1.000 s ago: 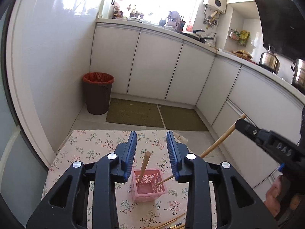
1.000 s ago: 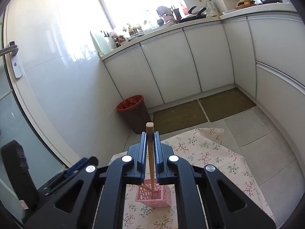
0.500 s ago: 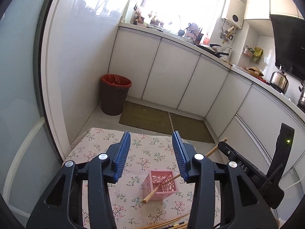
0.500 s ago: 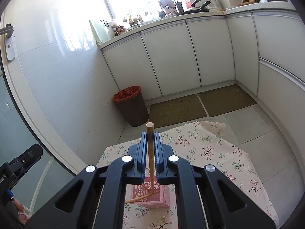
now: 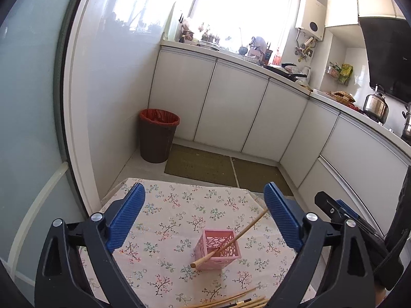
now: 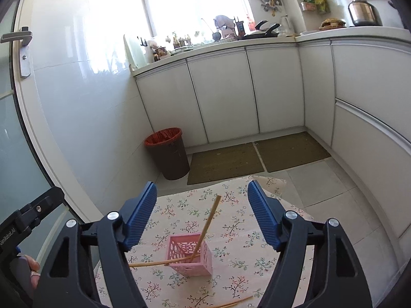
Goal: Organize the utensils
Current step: 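Lower the chopstick into the pink cup and open the left tool, then move the left tool back down to the chopstick pile and close on one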
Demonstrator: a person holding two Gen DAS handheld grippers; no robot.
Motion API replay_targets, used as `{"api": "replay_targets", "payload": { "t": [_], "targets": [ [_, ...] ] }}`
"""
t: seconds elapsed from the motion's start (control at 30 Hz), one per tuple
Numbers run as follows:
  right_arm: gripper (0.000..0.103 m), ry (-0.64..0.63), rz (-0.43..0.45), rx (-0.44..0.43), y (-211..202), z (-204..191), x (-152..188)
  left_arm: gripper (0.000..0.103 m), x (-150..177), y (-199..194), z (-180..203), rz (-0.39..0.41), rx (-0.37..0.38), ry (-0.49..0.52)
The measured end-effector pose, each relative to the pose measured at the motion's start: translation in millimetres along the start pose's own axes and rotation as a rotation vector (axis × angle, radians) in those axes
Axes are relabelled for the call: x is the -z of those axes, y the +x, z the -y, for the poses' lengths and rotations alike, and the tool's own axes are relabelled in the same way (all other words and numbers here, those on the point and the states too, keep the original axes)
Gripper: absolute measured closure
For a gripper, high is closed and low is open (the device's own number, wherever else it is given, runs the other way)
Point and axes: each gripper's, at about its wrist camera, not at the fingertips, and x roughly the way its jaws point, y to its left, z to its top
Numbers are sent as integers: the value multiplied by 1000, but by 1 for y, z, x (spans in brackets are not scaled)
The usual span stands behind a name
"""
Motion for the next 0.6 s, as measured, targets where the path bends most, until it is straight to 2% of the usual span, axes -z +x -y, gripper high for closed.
{"api": "replay_targets", "payload": {
  "t": [0.2,0.4,0.5,0.6],
  "targets": [
    [15,10,-2,52,-29,13,9,7,8,-11,7,-17,23,13],
    [11,28,-30,63,-58,30,29,7,23,-17,16,-67,60,61],
    [11,43,-69,69,-74,41,50,7,39,-17,24,-129,88,104],
    [11,87,-137,78,-91,61,80,7,61,-6,34,-243,122,169]
  ]
}}
